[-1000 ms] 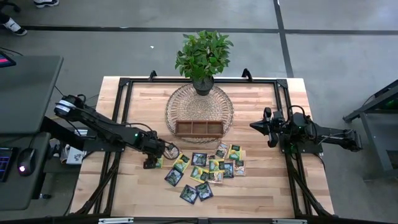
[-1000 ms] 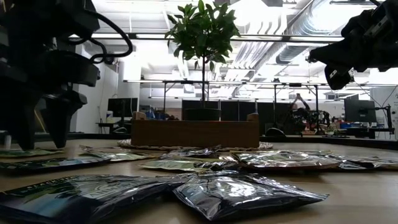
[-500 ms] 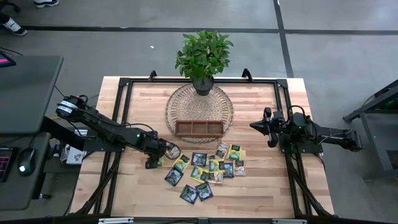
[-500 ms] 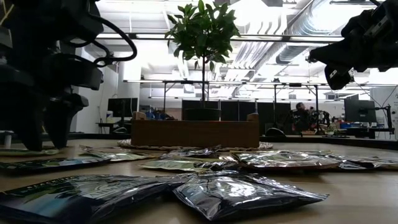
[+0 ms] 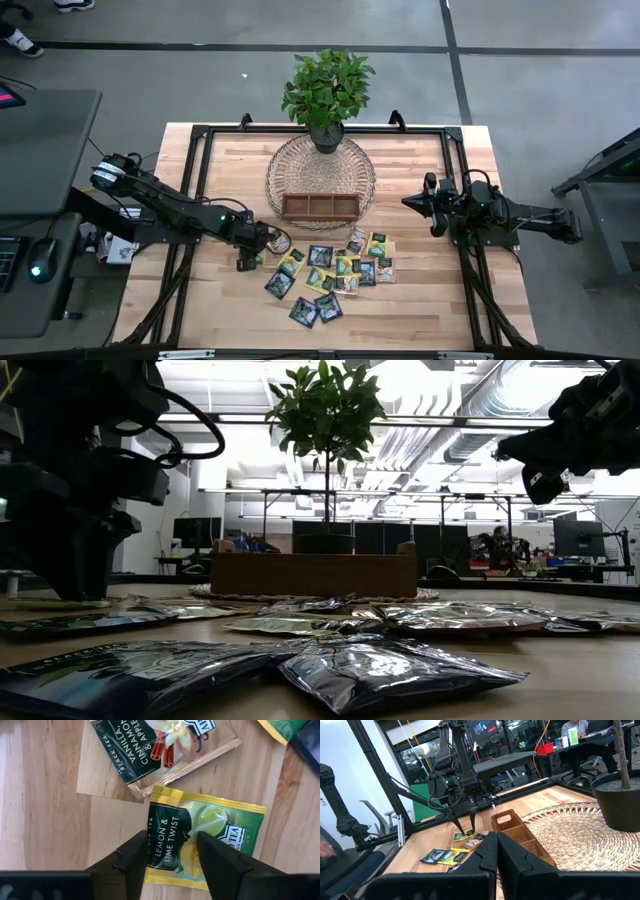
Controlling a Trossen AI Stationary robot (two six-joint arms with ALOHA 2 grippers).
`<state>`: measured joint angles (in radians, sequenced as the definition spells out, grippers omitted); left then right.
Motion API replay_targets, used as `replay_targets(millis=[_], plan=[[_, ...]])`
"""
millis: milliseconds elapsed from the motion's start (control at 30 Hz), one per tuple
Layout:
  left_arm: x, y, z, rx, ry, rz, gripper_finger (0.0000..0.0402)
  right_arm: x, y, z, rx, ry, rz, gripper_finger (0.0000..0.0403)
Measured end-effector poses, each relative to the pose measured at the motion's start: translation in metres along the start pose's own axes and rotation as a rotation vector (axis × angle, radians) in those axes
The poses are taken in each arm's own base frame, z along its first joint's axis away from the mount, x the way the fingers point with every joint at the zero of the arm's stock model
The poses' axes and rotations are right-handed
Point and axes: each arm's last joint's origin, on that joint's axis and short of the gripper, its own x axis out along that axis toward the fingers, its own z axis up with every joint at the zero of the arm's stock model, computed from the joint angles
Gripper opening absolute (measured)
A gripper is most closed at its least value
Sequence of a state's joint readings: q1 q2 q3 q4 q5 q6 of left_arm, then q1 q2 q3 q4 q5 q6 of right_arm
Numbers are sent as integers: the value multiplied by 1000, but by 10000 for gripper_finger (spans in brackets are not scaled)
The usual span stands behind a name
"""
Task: Pick & Place Tea
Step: Put the green tea bag into the left section of the wooden organizer
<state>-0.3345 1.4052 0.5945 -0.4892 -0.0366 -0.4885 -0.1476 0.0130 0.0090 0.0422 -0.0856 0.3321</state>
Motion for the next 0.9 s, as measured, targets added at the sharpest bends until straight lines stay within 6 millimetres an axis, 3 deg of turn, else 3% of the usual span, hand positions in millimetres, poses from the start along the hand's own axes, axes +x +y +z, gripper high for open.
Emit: replay_targets(millis=[333,567,900], plan=[[0,0,0,-50,-3,11,91,0,0,0,0,0,0,0],[0,0,-1,-72,-1,11,12,0,0,0,0,0,0,0],[-8,1,-1,-125,-28,-2,2,0,0,0,0,0,0,0]])
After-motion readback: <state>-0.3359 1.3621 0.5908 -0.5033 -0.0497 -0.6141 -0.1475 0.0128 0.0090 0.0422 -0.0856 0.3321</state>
